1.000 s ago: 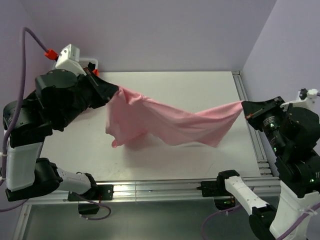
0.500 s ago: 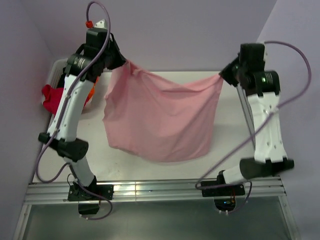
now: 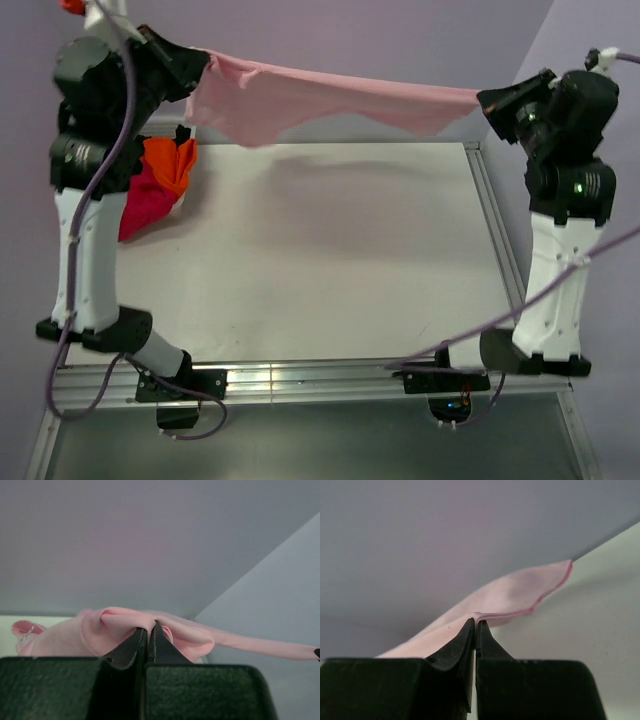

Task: Fold and stack the t-shirts
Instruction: Flatten out the tshirt

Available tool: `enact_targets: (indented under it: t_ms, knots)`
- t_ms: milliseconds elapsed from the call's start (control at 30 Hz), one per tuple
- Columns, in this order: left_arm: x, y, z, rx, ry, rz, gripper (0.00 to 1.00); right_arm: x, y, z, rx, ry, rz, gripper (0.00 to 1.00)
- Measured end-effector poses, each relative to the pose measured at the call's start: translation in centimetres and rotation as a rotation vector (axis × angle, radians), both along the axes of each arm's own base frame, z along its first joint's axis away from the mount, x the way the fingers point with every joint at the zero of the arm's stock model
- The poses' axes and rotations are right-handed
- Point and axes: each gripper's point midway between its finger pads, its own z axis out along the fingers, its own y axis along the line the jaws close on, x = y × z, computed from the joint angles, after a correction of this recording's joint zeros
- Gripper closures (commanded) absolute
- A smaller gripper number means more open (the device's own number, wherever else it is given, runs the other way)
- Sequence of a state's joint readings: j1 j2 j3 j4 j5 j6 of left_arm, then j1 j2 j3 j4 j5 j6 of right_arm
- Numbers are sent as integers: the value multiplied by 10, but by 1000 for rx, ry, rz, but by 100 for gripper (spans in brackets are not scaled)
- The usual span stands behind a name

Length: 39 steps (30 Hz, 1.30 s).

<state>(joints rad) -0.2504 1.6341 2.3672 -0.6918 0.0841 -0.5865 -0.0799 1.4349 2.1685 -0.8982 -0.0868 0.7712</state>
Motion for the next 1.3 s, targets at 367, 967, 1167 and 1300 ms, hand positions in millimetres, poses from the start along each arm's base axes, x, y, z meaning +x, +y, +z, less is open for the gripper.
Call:
enact_targets:
  t_ms: [367, 967, 1167, 1300]
  knots:
    - [-38, 7, -170, 26, 245, -5, 100, -39, 2, -201, 20, 376, -26, 100]
    - [-179, -27, -450, 9, 1088, 41, 0, -112, -1, -409, 21, 944, -66, 2]
    - [-144, -27, -424, 24, 1005, 109, 1, -103, 2, -398, 22, 893, -39, 14]
    - [-101, -35, -437, 126, 1022, 145, 6, -79, 11, -398, 43, 889, 27, 67]
